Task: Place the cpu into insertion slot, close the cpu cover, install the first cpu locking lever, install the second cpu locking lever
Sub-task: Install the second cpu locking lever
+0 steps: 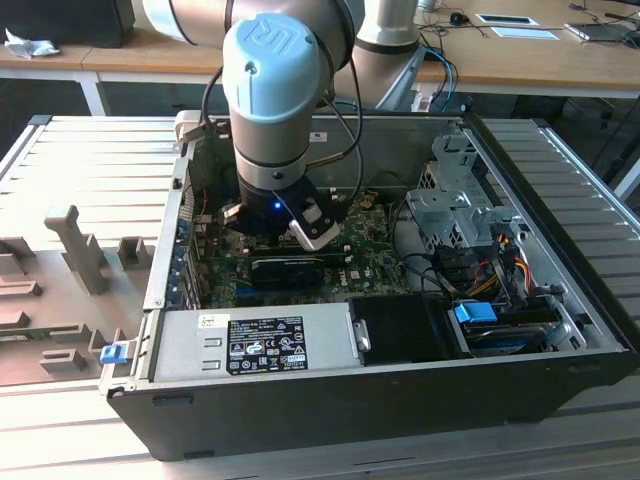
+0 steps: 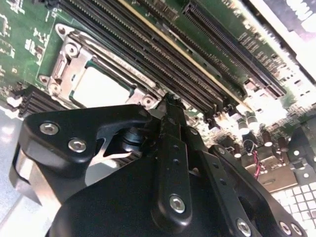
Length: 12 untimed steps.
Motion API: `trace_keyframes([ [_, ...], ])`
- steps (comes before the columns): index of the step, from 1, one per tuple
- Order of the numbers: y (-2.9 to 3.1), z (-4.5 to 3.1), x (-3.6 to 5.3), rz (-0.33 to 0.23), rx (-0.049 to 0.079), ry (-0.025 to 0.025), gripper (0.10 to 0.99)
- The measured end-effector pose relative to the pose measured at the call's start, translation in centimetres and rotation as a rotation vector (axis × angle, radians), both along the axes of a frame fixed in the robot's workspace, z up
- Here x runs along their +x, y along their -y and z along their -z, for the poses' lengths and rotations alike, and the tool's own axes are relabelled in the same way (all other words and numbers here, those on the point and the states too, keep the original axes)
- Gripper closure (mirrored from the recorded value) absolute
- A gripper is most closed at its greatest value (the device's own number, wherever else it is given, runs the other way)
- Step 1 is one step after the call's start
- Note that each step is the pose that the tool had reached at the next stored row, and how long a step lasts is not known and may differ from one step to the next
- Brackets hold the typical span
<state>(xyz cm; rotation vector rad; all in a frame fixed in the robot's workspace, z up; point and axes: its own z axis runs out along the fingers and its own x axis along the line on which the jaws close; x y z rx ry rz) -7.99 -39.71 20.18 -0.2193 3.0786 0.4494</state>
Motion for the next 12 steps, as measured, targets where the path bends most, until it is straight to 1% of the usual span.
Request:
trace_keyframes([
  [2,-0.01,0.15,0.00,-0.003,0.005,0.0001,0.980],
  [5,0.00,0.43,0.00,-0.005,0.005,-0.0003,0.980],
  [7,-0.02,0.61,0.01,-0.005,0.006,0.0008,0.980],
  [12,0.00,0.71,0.00,-0.007,0.005,-0.0001,0.980],
])
